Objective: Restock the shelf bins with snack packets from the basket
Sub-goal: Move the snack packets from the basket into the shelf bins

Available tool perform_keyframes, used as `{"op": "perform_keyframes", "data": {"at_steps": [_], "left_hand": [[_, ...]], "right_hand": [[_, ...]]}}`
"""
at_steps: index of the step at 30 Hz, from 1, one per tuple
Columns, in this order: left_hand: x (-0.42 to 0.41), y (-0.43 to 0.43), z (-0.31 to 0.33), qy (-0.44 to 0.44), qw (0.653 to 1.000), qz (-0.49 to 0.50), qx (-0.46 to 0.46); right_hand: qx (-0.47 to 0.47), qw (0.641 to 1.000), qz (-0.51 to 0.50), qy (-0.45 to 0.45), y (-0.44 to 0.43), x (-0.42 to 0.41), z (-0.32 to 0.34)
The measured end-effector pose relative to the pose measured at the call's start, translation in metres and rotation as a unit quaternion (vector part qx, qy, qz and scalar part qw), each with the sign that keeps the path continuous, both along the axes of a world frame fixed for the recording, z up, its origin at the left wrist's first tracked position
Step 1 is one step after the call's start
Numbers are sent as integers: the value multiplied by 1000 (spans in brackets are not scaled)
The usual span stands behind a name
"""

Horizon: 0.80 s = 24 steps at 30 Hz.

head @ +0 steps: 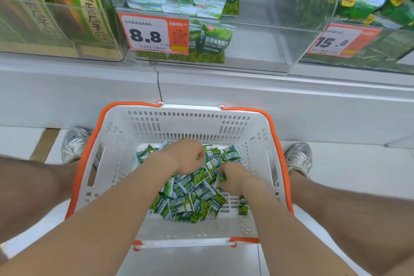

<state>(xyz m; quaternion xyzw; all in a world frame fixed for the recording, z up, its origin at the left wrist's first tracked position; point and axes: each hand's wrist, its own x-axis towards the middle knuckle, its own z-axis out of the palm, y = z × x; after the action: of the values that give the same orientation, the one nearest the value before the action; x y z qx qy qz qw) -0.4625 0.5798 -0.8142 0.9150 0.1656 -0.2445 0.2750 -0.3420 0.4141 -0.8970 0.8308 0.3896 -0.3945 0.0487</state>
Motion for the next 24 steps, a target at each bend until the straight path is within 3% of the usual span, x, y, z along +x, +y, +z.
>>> {"op": "perform_keyframes", "data": {"at_steps": [5, 7, 10, 11, 16, 19, 24], "left_hand": [[-1, 5, -2, -16, 1000, 20, -16], [-6, 7, -5, -28, 998, 33, -37], [-9, 7, -1, -99, 986, 91, -96], [-10, 8, 2, -135, 975, 123, -123], [-8, 15, 28, -199, 894, 269, -297], [-11, 18, 45, -213, 845, 323, -369], [-11, 25, 73, -288, 820, 326, -372]], "right_hand": [[145, 972, -143, 118, 19, 2, 32], [208, 936, -207, 196, 26, 2, 44], [272, 850, -312, 326, 35, -1, 72], [285, 838, -324, 333, 36, -2, 82], [337, 879, -283, 184, 40, 4, 121], [374, 862, -277, 200, 36, 14, 142], [416, 834, -272, 238, 32, 17, 157]]}}
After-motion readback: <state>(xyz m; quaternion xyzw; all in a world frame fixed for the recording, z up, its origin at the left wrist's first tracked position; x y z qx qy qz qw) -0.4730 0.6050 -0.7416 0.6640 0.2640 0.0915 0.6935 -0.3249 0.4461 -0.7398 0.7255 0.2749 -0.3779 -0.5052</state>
